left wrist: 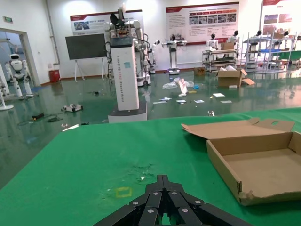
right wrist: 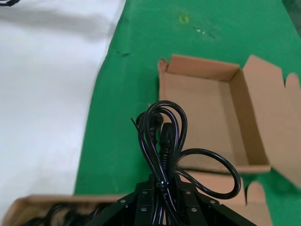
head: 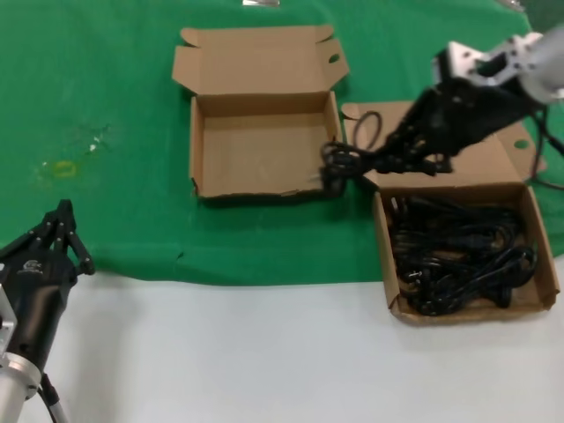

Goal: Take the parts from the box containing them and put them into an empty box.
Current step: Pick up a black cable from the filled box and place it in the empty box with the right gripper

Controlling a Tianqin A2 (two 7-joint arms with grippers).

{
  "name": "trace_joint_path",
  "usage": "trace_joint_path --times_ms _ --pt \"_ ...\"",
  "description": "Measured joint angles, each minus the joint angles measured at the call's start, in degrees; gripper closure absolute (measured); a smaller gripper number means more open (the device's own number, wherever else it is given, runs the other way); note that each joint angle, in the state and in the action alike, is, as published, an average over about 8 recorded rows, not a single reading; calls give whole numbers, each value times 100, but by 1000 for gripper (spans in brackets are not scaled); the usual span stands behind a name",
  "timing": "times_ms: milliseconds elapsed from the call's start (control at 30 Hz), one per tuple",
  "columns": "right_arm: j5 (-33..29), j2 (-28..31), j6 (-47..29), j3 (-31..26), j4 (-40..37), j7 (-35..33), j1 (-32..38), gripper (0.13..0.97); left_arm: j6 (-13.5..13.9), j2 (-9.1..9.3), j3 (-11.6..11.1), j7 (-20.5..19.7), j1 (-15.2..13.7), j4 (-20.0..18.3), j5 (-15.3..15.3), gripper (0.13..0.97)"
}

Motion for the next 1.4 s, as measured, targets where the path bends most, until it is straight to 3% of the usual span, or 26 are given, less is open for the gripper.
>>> trace_joint_path --times_ms 367,800,1400 --pt "-2 -1093 872 50 -1532 -702 445 876 0 0 0 0 0 0 0 953" --pt "120 -1801 1819 -3 -1927 -477 494 877 0 0 0 0 0 0 0 953" --pt "2471 -1922 2833 -2522 -1264 145 93 877 0 0 0 0 0 0 0 953"
